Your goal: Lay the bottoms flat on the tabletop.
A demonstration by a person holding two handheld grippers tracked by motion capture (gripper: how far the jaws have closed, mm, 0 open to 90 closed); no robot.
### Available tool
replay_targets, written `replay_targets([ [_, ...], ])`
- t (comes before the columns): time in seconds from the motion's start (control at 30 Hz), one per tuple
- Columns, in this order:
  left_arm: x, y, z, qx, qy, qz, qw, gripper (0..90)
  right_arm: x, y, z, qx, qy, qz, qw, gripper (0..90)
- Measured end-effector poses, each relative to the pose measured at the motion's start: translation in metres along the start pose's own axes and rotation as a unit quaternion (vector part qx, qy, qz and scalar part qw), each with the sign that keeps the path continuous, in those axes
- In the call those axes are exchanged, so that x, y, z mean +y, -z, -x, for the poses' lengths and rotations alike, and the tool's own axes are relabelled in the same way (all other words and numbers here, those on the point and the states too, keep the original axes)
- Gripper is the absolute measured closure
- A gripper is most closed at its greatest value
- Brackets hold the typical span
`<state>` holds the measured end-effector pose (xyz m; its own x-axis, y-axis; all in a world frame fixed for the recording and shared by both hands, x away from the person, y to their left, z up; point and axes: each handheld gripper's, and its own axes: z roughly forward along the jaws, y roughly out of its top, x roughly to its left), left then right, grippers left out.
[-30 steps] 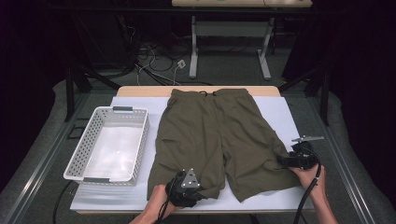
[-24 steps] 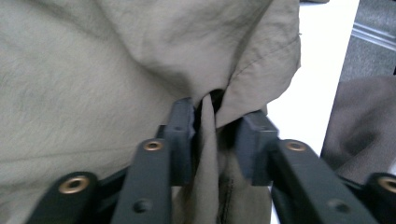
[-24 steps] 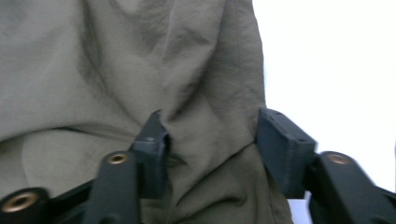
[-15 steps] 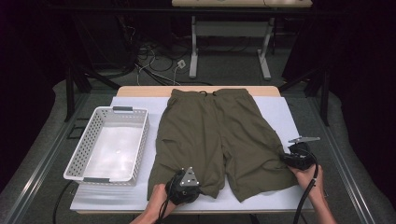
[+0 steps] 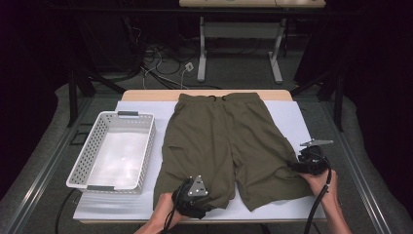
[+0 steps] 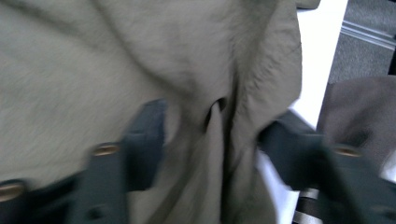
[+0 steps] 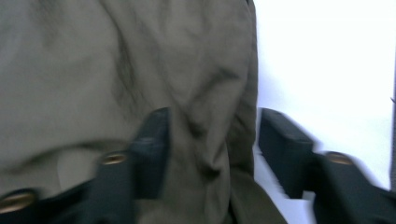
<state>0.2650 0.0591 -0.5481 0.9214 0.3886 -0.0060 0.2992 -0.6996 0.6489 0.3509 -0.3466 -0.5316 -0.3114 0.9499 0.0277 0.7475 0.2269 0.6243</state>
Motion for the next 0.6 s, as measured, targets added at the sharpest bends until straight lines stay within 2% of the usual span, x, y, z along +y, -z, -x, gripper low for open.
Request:
replay_targets([
  [0.03, 0.000, -0.002, 0.000, -0.001, -0.001, -0.004, 1.0000, 31.9, 0.002, -0.003, 0.001, 0.001, -0.001, -0.007, 1.0000, 36.4],
  [0.1, 0.000, -0.005, 0.000, 0.003, -0.002, -0.006, 1.0000, 37.5, 0.006, -0.010, 0.004, 0.000, 0.001, -0.019, 0.9998, 38.8],
  [0.13, -0.001, -0.005, -0.001, -0.003, -0.001, -0.006, 1.0000, 46.2, 0.008, -0.014, 0.005, 0.003, 0.001, -0.025, 0.9997, 43.5],
  [0.17, -0.001, -0.005, -0.001, -0.003, 0.000, 0.002, 1.0000, 50.1, 0.011, -0.017, 0.006, 0.004, -0.003, -0.026, 0.9997, 48.3],
  [0.23, -0.003, -0.005, -0.002, -0.012, -0.003, 0.010, 0.9999, 66.9, 0.012, -0.022, 0.004, 0.001, -0.004, -0.030, 0.9995, 59.3],
  [0.27, -0.004, -0.006, -0.003, -0.015, -0.002, 0.016, 0.9998, 70.6, 0.010, -0.023, 0.003, -0.004, 0.000, -0.028, 0.9996, 62.4],
  [0.3, -0.003, -0.006, -0.003, -0.015, -0.002, 0.014, 0.9998, 77.8, 0.009, -0.022, 0.002, -0.005, 0.001, -0.021, 0.9998, 71.2],
  [0.37, -0.002, -0.006, -0.004, -0.012, -0.001, 0.014, 0.9998, 86.1, 0.007, -0.021, 0.001, 0.000, 0.003, -0.013, 0.9999, 83.2],
  [0.43, -0.002, -0.006, -0.004, -0.013, 0.002, 0.015, 0.9998, 88.0, 0.005, -0.021, -0.001, 0.001, 0.009, -0.011, 0.9999, 87.7],
  [0.6, -0.002, 0.002, 0.003, -0.020, -0.007, 0.020, 0.9996, 88.6, 0.003, -0.010, -0.006, -0.004, 0.016, -0.016, 0.9997, 89.1],
])
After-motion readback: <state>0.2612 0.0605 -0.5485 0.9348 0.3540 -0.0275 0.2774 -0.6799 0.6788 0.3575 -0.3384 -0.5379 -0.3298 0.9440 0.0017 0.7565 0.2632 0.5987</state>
